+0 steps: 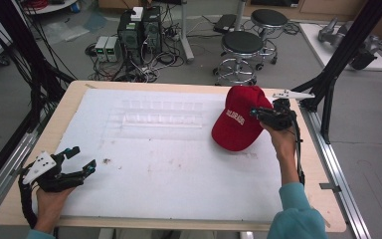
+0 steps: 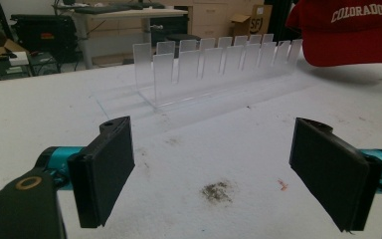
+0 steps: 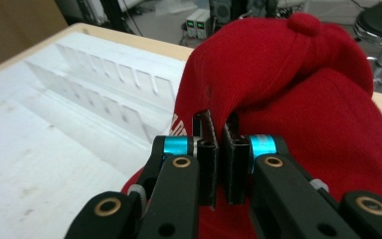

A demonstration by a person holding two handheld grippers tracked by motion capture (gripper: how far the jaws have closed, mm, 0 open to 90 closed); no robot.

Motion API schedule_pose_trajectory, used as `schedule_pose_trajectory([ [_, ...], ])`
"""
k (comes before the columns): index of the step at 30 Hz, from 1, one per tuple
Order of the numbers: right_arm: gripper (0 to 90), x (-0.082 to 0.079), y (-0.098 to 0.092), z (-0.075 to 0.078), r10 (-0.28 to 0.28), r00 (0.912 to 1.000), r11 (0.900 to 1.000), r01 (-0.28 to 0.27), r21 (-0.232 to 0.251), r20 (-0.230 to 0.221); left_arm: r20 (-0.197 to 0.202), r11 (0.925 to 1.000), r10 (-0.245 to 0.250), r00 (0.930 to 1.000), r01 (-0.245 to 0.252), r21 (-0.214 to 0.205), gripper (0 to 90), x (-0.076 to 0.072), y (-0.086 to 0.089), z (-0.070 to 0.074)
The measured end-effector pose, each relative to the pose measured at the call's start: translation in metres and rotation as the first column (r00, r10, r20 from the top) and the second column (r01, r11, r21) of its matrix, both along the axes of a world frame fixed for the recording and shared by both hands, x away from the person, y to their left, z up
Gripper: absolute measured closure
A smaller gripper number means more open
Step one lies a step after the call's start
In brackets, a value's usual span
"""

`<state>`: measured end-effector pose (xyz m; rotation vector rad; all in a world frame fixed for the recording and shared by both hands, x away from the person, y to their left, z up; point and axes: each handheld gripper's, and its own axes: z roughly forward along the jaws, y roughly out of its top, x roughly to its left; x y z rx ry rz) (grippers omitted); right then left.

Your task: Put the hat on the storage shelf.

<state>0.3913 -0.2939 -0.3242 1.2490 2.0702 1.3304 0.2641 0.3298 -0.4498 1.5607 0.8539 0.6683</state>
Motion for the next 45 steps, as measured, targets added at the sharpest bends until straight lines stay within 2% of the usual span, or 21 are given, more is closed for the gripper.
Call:
schedule_pose_trajectory([
  [4,86.9,-0.009,0.005,0.003,0.014,0.9999,0.9993,-0.014,0.034,0.011,-0.005,1.0,-0.006,1.0,0.006,-0.004,17.9,0.0,0.001,0.0],
  [8,86.9,-0.027,0.016,0.009,0.048,0.9983,0.9985,-0.049,0.025,0.032,-0.007,0.9999,-0.01,0.9999,0.01,-0.01,17.9,0.001,0.001,0.0],
  [9,86.9,-0.027,0.016,0.009,0.048,0.9983,0.9985,-0.049,0.025,0.032,-0.008,0.9999,-0.009,0.9999,0.009,-0.01,17.9,0.001,0.001,0.0],
  [11,86.9,-0.037,0.023,0.012,0.072,0.9964,0.9965,-0.074,0.037,0.045,-0.009,0.9999,-0.007,0.9999,0.007,-0.009,17.7,0.001,0.001,0.0],
  [13,86.9,-0.039,0.025,0.013,0.078,0.9959,0.996,-0.08,0.041,0.047,-0.011,0.9999,-0.006,0.9999,0.006,-0.011,17.2,0.001,0.001,0.0],
  [18,86.8,-0.055,0.043,0.019,0.138,0.9871,0.9891,-0.142,0.04,0.081,-0.023,0.9996,0.004,0.9997,-0.005,-0.027,17.2,0.002,0.003,0.0],
  [22,86.9,-0.063,0.057,0.023,0.175,0.9798,0.9829,-0.18,0.04,0.096,-0.039,0.9998,0.018,0.9991,-0.018,0.006,17.2,0.003,0.006,0.003],
  [24,86.9,-0.066,0.063,0.024,0.188,0.9772,0.9802,-0.193,0.043,0.098,-0.05,1.0,0.0,0.9988,0.0,-0.002,17.2,0.004,0.006,0.012],
  [27,86.9,-0.068,0.073,0.025,0.211,0.9714,0.9754,-0.217,0.04,0.108,-0.043,0.9999,-0.012,0.999,0.012,-0.002,16.8,0.003,0.005,0.019],
  [29,86.9,-0.07,0.077,0.026,0.221,0.9693,0.9732,-0.227,0.04,0.107,-0.046,0.9995,-0.03,0.9985,0.03,-0.001,16.5,0.004,0.001,0.027],
  [31,86.9,-0.073,0.087,0.027,0.248,0.9622,0.9666,-0.253,0.036,0.113,-0.047,0.9985,-0.054,0.9975,0.054,-0.006,15.6,0.005,-0.003,0.036],
  [32,86.9,-0.073,0.087,0.027,0.248,0.9622,0.9666,-0.253,0.036,0.113,-0.044,0.9981,-0.062,0.9971,0.062,-0.002,15.6,0.005,-0.006,0.04],
  [34,86.9,-0.076,0.095,0.028,0.27,0.9557,0.9609,-0.275,0.031,0.117,-0.047,0.9959,-0.09,0.9948,0.091,0.003,15.4,0.007,-0.013,0.05],
  [35,86.9,-0.076,0.095,0.028,0.27,0.9557,0.9609,-0.275,0.031,0.117,-0.05,0.9947,-0.103,0.9934,0.103,0.005,15.4,0.008,-0.017,0.054],
  [38,86.8,-0.08,0.109,0.027,0.3,0.9464,0.9518,-0.305,0.03,0.12,-0.071,0.9877,-0.155,0.9853,0.156,0.01,15.3,0.014,-0.029,0.07],
  [42,86.9,-0.082,0.117,0.027,0.318,0.9405,0.9463,-0.322,0.023,0.121,-0.079,0.9807,-0.188,0.9789,0.192,0.037,15.2,0.019,-0.042,0.086],
  [45,86.9,-0.083,0.125,0.026,0.342,0.9322,0.9383,-0.346,0.013,0.119,-0.076,0.9778,-0.204,0.976,0.207,0.032,15.3,0.023,-0.048,0.095],
])
